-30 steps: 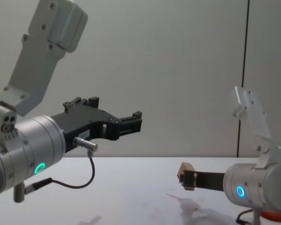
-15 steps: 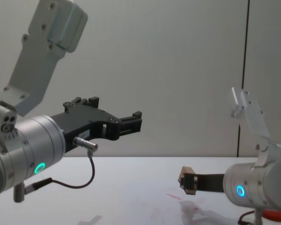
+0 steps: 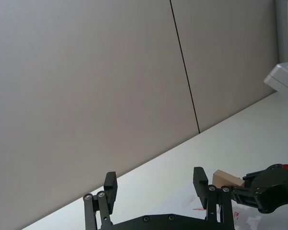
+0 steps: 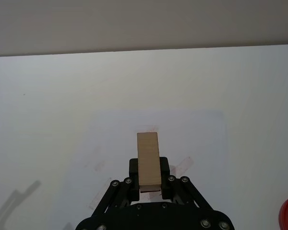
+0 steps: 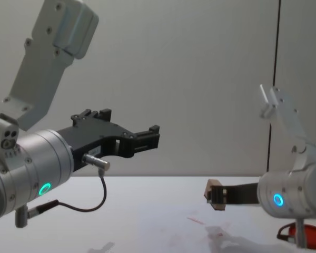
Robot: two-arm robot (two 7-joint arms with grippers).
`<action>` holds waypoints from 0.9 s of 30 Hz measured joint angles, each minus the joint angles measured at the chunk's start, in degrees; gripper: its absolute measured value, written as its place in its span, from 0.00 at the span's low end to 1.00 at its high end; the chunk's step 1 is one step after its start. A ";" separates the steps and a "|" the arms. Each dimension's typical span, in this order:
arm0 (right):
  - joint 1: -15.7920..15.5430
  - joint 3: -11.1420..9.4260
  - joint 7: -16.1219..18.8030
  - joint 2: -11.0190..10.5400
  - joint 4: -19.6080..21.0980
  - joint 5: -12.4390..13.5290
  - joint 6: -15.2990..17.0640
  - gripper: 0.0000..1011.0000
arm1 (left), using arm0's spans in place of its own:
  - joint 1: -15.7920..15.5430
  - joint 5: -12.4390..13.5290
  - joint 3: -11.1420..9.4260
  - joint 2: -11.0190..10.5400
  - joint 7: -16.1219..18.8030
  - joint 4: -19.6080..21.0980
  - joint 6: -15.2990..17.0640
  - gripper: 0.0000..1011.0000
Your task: Use the one hand to pick up the stamp and affix it onto the A4 paper.
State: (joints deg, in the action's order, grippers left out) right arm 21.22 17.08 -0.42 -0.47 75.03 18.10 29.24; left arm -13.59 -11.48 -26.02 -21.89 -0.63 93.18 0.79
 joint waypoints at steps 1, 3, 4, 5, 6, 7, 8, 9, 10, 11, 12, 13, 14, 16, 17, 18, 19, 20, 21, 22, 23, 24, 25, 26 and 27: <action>0.00 -0.04 0.19 -0.09 0.23 -0.20 0.38 0.22 | 0.00 0.00 0.00 0.00 0.00 0.00 0.00 0.99; 0.00 -0.14 0.90 -0.42 0.92 -0.70 1.32 0.22 | 0.00 0.00 0.00 0.00 0.00 0.00 0.00 0.99; -0.03 -0.20 1.45 -0.64 1.50 -1.09 1.97 0.22 | 0.00 0.00 0.00 0.00 0.00 0.00 0.00 0.99; -0.07 -0.23 1.75 -0.77 1.76 -1.30 2.26 0.22 | 0.00 0.00 0.00 0.00 0.00 0.00 0.00 0.99; -0.12 -0.25 2.08 -0.92 2.03 -1.54 2.59 0.22 | 0.00 0.00 0.00 0.01 0.00 0.00 0.00 0.99; -0.17 -0.26 2.57 -1.08 2.30 -1.89 3.02 0.22 | 0.00 0.00 0.00 0.00 0.00 0.00 0.00 0.99; -0.28 -0.27 3.45 -1.38 2.83 -2.52 3.71 0.22 | 0.00 0.00 0.00 0.00 0.00 0.00 0.00 0.99; -0.36 -0.27 3.87 -1.61 3.19 -2.86 4.02 0.22 | 0.00 0.00 0.00 0.00 0.00 0.00 0.00 0.99; -0.42 -0.26 4.32 -1.79 3.46 -3.18 4.33 0.22 | 0.00 0.00 0.00 0.00 0.00 0.00 0.00 0.99; -0.55 -0.26 5.40 -2.16 4.02 -3.94 4.93 0.22 | 0.00 0.00 0.00 0.00 0.00 0.00 0.00 0.99; -0.61 -0.24 6.10 -2.36 4.30 -4.50 5.33 0.22 | 0.00 0.00 0.00 0.00 0.00 0.00 0.00 0.99; -0.67 -0.22 6.60 -2.57 4.61 -4.90 5.61 0.22 | 0.00 0.00 0.00 0.00 0.00 0.00 0.00 0.99; -0.83 -0.15 7.68 -3.02 5.31 -5.78 6.18 0.22 | 0.00 0.00 0.00 0.00 0.00 0.00 0.00 0.99; -0.97 -0.07 8.90 -3.40 5.87 -6.81 6.84 0.22 | 0.00 0.00 0.00 0.00 0.00 0.00 0.00 0.99; -1.13 -0.01 9.85 -3.80 6.46 -7.58 7.40 0.22 | 0.00 0.00 0.00 0.00 0.00 0.00 0.00 0.99; -1.24 0.01 10.27 -4.05 6.83 -7.92 7.69 0.22 | 0.00 0.00 0.00 0.00 0.00 0.00 0.00 0.99; -1.32 0.04 10.68 -4.22 7.09 -8.33 8.10 0.22 | 0.00 0.00 0.00 0.00 0.00 0.00 0.00 0.99; -1.50 0.09 11.52 -4.55 7.63 -8.89 8.71 0.22 | 0.00 0.00 0.00 0.00 0.00 0.00 0.00 0.99; -1.60 0.11 11.74 -4.69 7.89 -9.06 8.91 0.22 | 0.00 0.00 0.00 0.01 0.00 0.00 0.00 0.99; -1.69 0.12 12.10 -4.82 8.12 -9.37 9.32 0.22 | 0.00 0.00 0.00 0.01 0.00 0.00 0.00 0.99; -1.93 0.14 12.77 -5.13 8.70 -9.74 9.89 0.22 | 0.00 0.00 0.00 0.00 0.00 0.00 0.00 0.99; -1.98 0.14 13.01 -5.21 8.83 -9.91 10.21 0.22 | 0.00 0.00 0.00 0.00 0.00 0.00 0.00 0.99; -2.10 0.14 13.24 -5.36 9.14 -10.06 10.51 0.22 | 0.00 0.00 0.00 0.00 0.00 0.00 0.00 0.99; -2.28 0.14 13.74 -5.59 9.54 -10.35 11.12 0.22 | 0.00 0.00 0.00 0.00 0.00 0.00 0.00 0.99; -2.37 0.14 13.93 -5.69 9.71 -10.47 11.37 0.22 | 0.00 0.00 0.00 0.00 0.00 0.00 0.00 0.99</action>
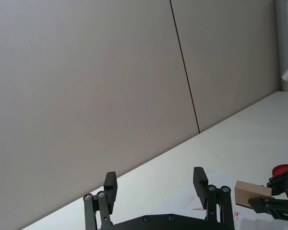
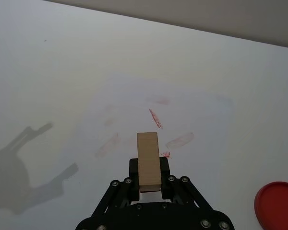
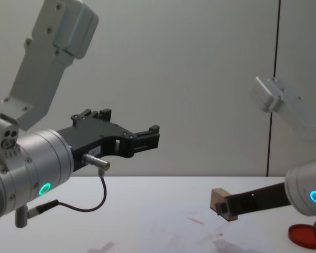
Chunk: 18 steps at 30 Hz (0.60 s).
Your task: Use the one hand to pick up the stamp and affix it onto the A4 paper.
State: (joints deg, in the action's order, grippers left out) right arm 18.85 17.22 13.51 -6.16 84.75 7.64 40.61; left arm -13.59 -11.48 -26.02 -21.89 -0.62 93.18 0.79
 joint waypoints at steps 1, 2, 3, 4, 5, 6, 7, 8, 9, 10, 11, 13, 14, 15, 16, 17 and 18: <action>-0.19 -0.01 0.35 -0.22 0.32 -0.20 0.46 0.22 | 0.00 0.00 0.00 0.00 0.00 0.00 0.00 0.99; -0.19 -0.01 0.35 -0.22 0.32 -0.20 0.46 0.22 | 0.00 0.00 0.00 0.00 0.00 0.00 0.00 0.99; -0.34 -0.03 0.67 -0.40 0.55 -0.40 0.93 0.22 | 0.00 0.00 0.00 0.00 0.00 0.00 0.00 0.99; -0.39 -0.04 0.80 -0.47 0.63 -0.47 1.13 0.22 | 0.00 0.00 0.00 0.00 0.00 0.00 0.00 0.99; -0.47 -0.06 0.91 -0.56 0.71 -0.52 1.32 0.22 | 0.00 0.00 0.00 0.00 0.00 0.00 0.00 0.99; -0.55 -0.08 1.11 -0.65 0.81 -0.63 1.65 0.22 | 0.00 0.00 0.00 0.00 0.00 0.00 0.00 0.99; -0.61 -0.09 1.25 -0.72 0.85 -0.69 1.87 0.22 | 0.00 0.00 0.00 0.00 0.00 0.00 0.00 0.99; -0.69 -0.12 1.40 -0.81 0.87 -0.76 2.20 0.22 | 0.00 0.00 0.00 0.00 0.00 0.00 0.00 0.99; -0.70 -0.13 1.49 -0.84 0.87 -0.79 2.41 0.22 | 0.00 0.00 0.00 0.00 0.00 0.00 0.00 0.99; -0.72 -0.14 1.54 -0.87 0.88 -0.81 2.51 0.22 | 0.00 0.00 0.00 0.00 0.00 0.00 0.00 0.99; -0.73 -0.15 1.63 -0.89 0.87 -0.83 2.72 0.22 | 0.00 0.00 0.00 0.00 0.00 0.00 0.00 0.99; -0.74 -0.15 1.75 -0.91 0.87 -0.86 3.03 0.22 | 0.00 0.00 0.00 0.00 0.00 0.00 0.00 0.99; -0.73 -0.16 1.86 -0.91 0.82 -0.89 3.38 0.22 | 0.00 0.00 0.00 0.00 0.00 0.00 0.00 0.99; -0.72 -0.16 1.96 -0.91 0.69 -0.93 3.65 0.22 | 0.00 0.00 0.00 0.00 0.00 0.00 0.00 0.99; -0.69 -0.16 2.01 -0.91 0.58 -0.95 3.77 0.22 | 0.00 0.00 0.00 0.00 0.00 0.00 0.00 0.99; -0.67 -0.15 2.06 -0.90 0.50 -0.99 3.89 0.22 | 0.00 0.00 0.00 0.00 0.00 0.00 0.00 0.99; -0.62 -0.13 2.17 -0.88 0.31 -1.09 4.14 0.22 | 0.00 0.00 0.00 0.00 0.00 0.00 0.00 0.99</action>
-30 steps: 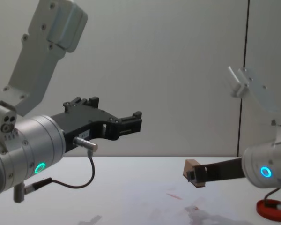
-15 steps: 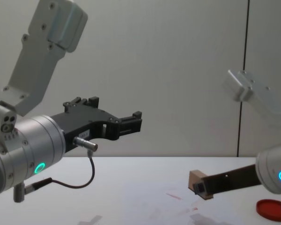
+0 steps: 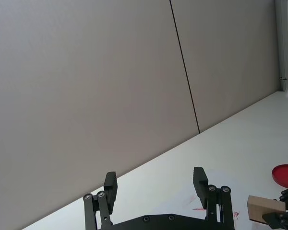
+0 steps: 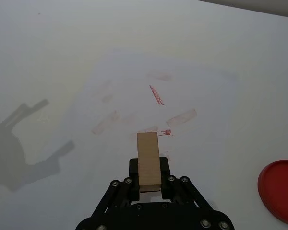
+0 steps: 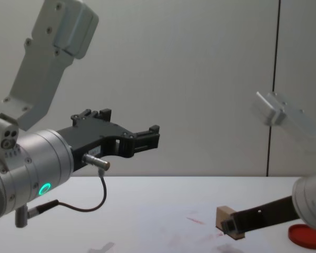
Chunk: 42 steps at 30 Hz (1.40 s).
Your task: Use the one hand to pick up the stamp and affix it onto the A4 paper.
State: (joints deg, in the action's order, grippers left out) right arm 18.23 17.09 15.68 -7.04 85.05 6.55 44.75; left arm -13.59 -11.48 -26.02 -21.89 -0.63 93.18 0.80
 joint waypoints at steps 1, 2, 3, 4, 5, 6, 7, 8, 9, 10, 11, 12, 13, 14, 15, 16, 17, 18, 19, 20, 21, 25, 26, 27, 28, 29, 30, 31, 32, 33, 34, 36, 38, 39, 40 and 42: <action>0.05 0.02 0.04 0.02 -0.13 -0.05 0.10 0.22 | 0.00 0.00 0.00 0.00 0.00 0.00 0.00 0.99; 0.08 0.03 0.07 0.04 -0.19 -0.10 0.18 0.22 | 0.00 0.00 0.00 0.00 0.00 0.00 0.00 0.99; 0.14 0.06 0.10 0.07 -0.31 -0.16 0.28 0.22 | 0.00 0.00 0.00 0.00 0.00 0.00 0.00 0.99; 0.21 0.10 0.16 0.12 -0.52 -0.28 0.49 0.22 | 0.00 0.00 0.00 0.00 0.00 0.00 0.00 0.99; 0.27 0.14 0.19 0.15 -0.65 -0.33 0.56 0.22 | 0.00 0.00 0.00 0.00 0.00 0.00 0.00 0.99; 0.29 0.16 0.23 0.17 -0.71 -0.39 0.63 0.22 | 0.00 0.00 0.00 0.00 0.00 0.00 0.00 0.99; 0.34 0.18 0.26 0.20 -0.83 -0.47 0.71 0.22 | 0.00 0.00 0.00 0.00 0.00 0.00 0.00 0.99; 0.37 0.20 0.31 0.23 -0.93 -0.57 0.81 0.22 | 0.00 0.00 0.00 0.00 0.00 0.00 0.00 0.99; 0.46 0.25 0.37 0.28 -1.11 -0.73 0.96 0.22 | 0.00 0.00 0.00 0.00 0.00 0.00 0.00 0.99; 0.51 0.28 0.40 0.30 -1.19 -0.79 1.01 0.22 | 0.00 0.00 0.00 0.00 0.00 0.00 0.00 0.99; 0.59 0.37 0.47 0.34 -1.38 -0.98 1.15 0.22 | 0.00 0.00 0.00 0.00 0.00 0.00 0.00 0.99; 0.63 0.39 0.50 0.36 -1.45 -1.08 1.22 0.22 | 0.00 0.00 0.00 0.00 0.00 0.00 0.00 0.99; 0.67 0.42 0.54 0.38 -1.52 -1.22 1.31 0.22 | 0.00 0.00 0.00 0.00 0.00 0.00 0.00 0.99; 0.71 0.45 0.57 0.40 -1.59 -1.33 1.39 0.22 | 0.00 0.00 0.00 0.00 0.00 0.00 0.00 0.99; 0.78 0.51 0.63 0.43 -1.71 -1.55 1.52 0.22 | 0.00 0.00 0.00 0.00 0.00 0.00 0.00 0.99; 0.82 0.54 0.66 0.44 -1.76 -1.70 1.62 0.22 | 0.00 0.00 0.00 0.00 0.00 0.00 0.00 0.99; 0.85 0.57 0.68 0.46 -1.80 -1.78 1.68 0.22 | 0.00 0.00 0.00 0.00 0.00 0.00 0.00 0.99; 0.91 0.63 0.76 0.49 -1.91 -2.04 1.87 0.22 | 0.00 0.00 0.00 0.00 0.00 0.00 0.00 0.99; 0.95 0.66 0.79 0.50 -1.97 -2.14 1.94 0.22 | 0.00 0.00 0.00 0.00 0.00 0.00 0.00 0.99; 0.99 0.68 0.82 0.51 -2.01 -2.28 2.03 0.22 | 0.00 0.00 0.00 0.00 0.00 0.00 0.00 0.99; 1.06 0.73 0.86 0.53 -2.12 -2.52 2.19 0.22 | 0.00 0.00 0.00 0.00 0.00 0.00 0.00 0.99; 1.22 0.86 0.97 0.58 -2.32 -3.16 2.53 0.22 | 0.00 0.00 0.00 0.00 0.00 0.00 0.00 0.99; 1.24 0.88 0.99 0.59 -2.37 -3.29 2.60 0.22 | 0.00 0.00 0.00 0.00 0.00 0.00 0.00 0.99; 1.29 0.94 1.02 0.61 -2.48 -3.56 2.74 0.22 | 0.00 0.00 0.00 0.00 0.00 0.00 0.00 0.99; 1.32 0.97 1.03 0.62 -2.53 -3.64 2.77 0.22 | 0.00 0.00 0.00 0.00 0.00 0.00 0.00 0.99; 1.34 1.00 1.04 0.62 -2.58 -3.81 2.83 0.22 | 0.00 0.00 0.00 0.00 0.00 0.00 0.00 0.99; 1.37 1.07 1.07 0.64 -2.70 -4.03 2.95 0.22 | 0.00 0.00 0.00 0.00 0.00 0.00 0.00 0.99; 1.38 1.09 1.09 0.64 -2.76 -4.13 3.00 0.22 | 0.00 0.00 0.00 0.00 0.00 0.00 0.00 0.99; 1.38 1.12 1.11 0.65 -2.81 -4.23 3.05 0.22 | 0.00 0.00 0.00 0.00 0.00 0.00 0.00 0.99; 1.38 1.14 1.13 0.66 -2.86 -4.36 3.11 0.22 | 0.00 0.00 0.00 0.00 0.00 0.00 0.00 0.99; 1.39 1.20 1.15 0.68 -2.99 -4.55 3.18 0.22 | 0.00 0.00 0.00 0.00 0.00 0.00 0.00 0.99; 1.39 1.26 1.17 0.70 -3.12 -4.73 3.22 0.22 | 0.00 0.00 0.00 0.00 0.00 0.00 0.00 0.99; 1.40 1.33 1.20 0.73 -3.31 -5.00 3.28 0.22 | 0.00 0.00 0.00 0.00 0.00 0.00 0.00 0.99; 1.40 1.35 1.21 0.75 -3.37 -5.08 3.29 0.22 | 0.00 0.00 0.00 0.00 0.00 0.00 0.00 0.99; 1.40 1.40 1.22 0.78 -3.50 -5.22 3.29 0.22 | 0.00 0.00 0.00 0.00 0.00 0.00 0.00 0.99; 1.40 1.45 1.23 0.81 -3.59 -5.36 3.29 0.22 | 0.00 0.00 0.00 0.00 0.00 0.00 0.00 0.99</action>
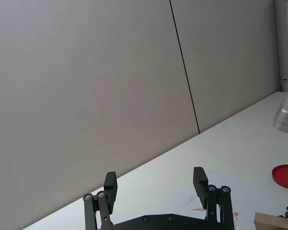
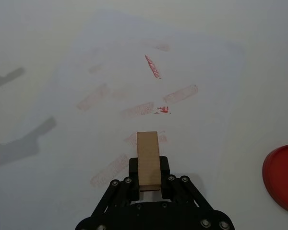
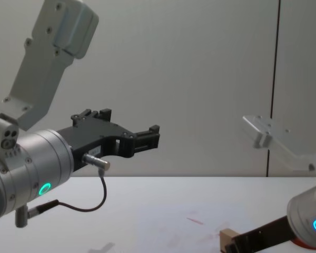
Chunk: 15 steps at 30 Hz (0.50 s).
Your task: Use the one hand to pick up the stamp and affix it onto the A4 paper.
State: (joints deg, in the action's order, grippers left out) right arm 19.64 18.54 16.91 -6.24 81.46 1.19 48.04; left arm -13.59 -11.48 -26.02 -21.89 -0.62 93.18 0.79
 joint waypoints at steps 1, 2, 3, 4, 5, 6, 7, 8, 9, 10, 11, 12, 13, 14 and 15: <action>0.00 0.05 0.01 0.02 -0.11 -0.16 -0.01 0.22 | 0.00 0.00 0.00 0.00 0.00 0.00 0.00 0.99; 0.00 0.07 0.01 0.03 -0.16 -0.24 -0.01 0.22 | 0.00 0.00 0.00 0.00 0.00 0.00 0.00 0.99; 0.00 0.09 0.01 0.04 -0.20 -0.28 -0.01 0.22 | 0.00 0.00 0.00 0.00 0.00 0.00 0.00 0.99; 0.00 0.11 0.02 0.05 -0.23 -0.34 -0.02 0.22 | 0.00 0.00 0.00 0.00 0.00 0.00 0.00 0.99; -0.04 0.15 0.02 0.06 -0.28 -0.44 -0.04 0.22 | 0.00 0.00 0.00 0.00 0.00 0.00 0.00 0.99; -0.06 0.17 0.02 0.06 -0.29 -0.50 -0.05 0.22 | 0.00 0.00 0.00 0.00 0.00 0.00 0.00 0.99; -0.09 0.18 0.02 0.07 -0.31 -0.54 -0.08 0.22 | 0.00 0.00 0.00 0.00 0.00 0.00 0.00 0.99; -0.16 0.21 0.00 0.07 -0.31 -0.62 -0.11 0.22 | 0.00 0.00 0.00 0.00 0.00 0.00 0.00 0.99; -0.20 0.23 -0.01 0.08 -0.31 -0.67 -0.15 0.22 | 0.00 0.00 0.00 0.00 0.00 0.00 0.00 0.99; -0.31 0.26 -0.05 0.08 -0.29 -0.72 -0.25 0.22 | 0.00 0.00 0.00 0.00 0.00 0.00 0.00 0.99; -0.37 0.26 -0.07 0.08 -0.27 -0.73 -0.28 0.22 | 0.00 0.00 0.00 0.00 0.00 0.00 0.00 0.99; -0.42 0.26 -0.10 0.08 -0.23 -0.74 -0.31 0.22 | 0.00 0.00 0.00 0.00 0.00 0.00 0.00 0.99; -0.59 0.27 -0.17 0.07 -0.10 -0.75 -0.39 0.22 | 0.00 0.00 0.00 0.00 0.00 0.00 0.00 0.99; -0.59 0.27 -0.17 0.07 -0.10 -0.75 -0.39 0.22 | 0.00 0.00 0.00 0.00 0.00 0.00 0.00 0.99; -0.76 0.29 -0.23 0.07 0.01 -0.75 -0.44 0.22 | 0.00 0.00 0.00 0.00 0.00 0.00 0.00 0.99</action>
State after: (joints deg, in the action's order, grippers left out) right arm 18.88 18.83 16.68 -6.16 81.47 0.44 47.60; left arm -13.59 -11.48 -26.02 -21.89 -0.63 93.18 0.80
